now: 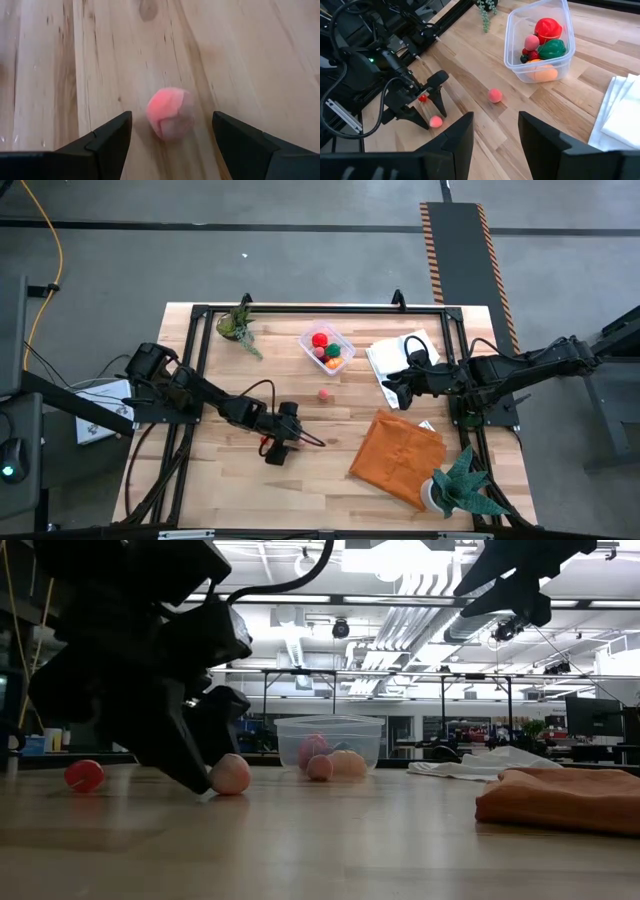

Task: Pick and placing Produce into tupperware
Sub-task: Put the bottom pink peach into the transparent bin

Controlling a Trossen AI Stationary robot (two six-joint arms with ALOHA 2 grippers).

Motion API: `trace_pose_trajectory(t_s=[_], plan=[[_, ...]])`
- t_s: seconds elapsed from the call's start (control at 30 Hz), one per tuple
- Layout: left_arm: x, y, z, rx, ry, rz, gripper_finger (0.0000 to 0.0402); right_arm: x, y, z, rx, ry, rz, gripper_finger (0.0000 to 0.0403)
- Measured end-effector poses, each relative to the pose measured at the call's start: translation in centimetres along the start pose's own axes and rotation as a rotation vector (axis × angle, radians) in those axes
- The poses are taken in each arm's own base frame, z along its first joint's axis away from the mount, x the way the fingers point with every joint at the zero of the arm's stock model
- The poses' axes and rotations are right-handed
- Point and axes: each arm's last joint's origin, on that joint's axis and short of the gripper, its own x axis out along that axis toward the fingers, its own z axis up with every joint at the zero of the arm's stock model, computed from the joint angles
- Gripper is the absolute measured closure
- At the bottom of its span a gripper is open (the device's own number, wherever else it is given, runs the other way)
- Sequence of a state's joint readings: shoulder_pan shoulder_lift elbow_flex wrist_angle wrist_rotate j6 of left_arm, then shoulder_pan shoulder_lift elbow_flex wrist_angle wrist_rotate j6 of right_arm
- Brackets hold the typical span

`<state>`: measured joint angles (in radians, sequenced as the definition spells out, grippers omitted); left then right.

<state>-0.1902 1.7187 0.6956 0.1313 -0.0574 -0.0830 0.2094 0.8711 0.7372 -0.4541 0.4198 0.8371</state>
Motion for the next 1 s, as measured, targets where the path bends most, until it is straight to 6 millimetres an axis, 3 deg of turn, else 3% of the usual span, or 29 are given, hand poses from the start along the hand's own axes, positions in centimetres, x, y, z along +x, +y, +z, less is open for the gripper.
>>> trace_pose_trajectory(t_s=[0.53, 1.0], plan=[[0.00, -0.01, 0.02, -0.008, -0.002, -0.005, 0.0213, 0.00, 0.00, 0.00, 0.000, 0.000, 0.000, 0.0259], [0.05, -0.08, 0.60, -0.034, -0.063, -0.028, 0.0213, 0.00, 0.00, 0.00, 0.000, 0.000, 0.000, 0.0259]])
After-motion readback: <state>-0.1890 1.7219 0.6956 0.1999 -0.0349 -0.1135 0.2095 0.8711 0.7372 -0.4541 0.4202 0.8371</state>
